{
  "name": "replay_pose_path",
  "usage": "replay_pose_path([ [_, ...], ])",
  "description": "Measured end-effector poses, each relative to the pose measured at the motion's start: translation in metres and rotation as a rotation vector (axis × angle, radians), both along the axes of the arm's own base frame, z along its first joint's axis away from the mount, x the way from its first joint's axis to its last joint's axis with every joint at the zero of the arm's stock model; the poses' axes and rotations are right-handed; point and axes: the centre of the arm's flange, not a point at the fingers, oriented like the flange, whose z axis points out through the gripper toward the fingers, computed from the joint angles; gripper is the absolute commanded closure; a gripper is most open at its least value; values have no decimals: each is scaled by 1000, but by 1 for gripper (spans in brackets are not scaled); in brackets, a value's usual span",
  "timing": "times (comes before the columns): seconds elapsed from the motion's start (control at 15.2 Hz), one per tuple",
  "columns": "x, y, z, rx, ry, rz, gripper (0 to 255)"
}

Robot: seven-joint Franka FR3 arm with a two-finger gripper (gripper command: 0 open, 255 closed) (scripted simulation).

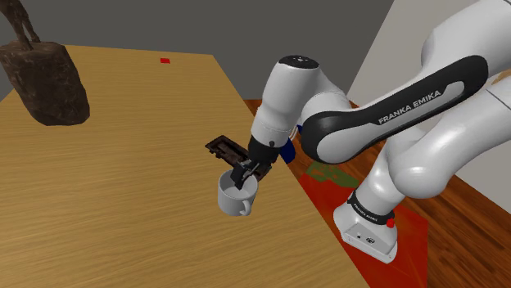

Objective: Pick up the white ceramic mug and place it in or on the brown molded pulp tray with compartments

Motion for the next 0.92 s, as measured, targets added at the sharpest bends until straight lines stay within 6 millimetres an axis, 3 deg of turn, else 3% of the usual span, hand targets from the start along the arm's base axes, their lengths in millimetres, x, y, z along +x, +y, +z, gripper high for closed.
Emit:
replay_pose_path([
  [0.53, 1, 0, -8, 1, -1, 0, 0],
  [0.59, 1, 0, -8, 1, -1, 0, 255],
  [0.92, 1, 0, -8, 1, -1, 0, 255],
])
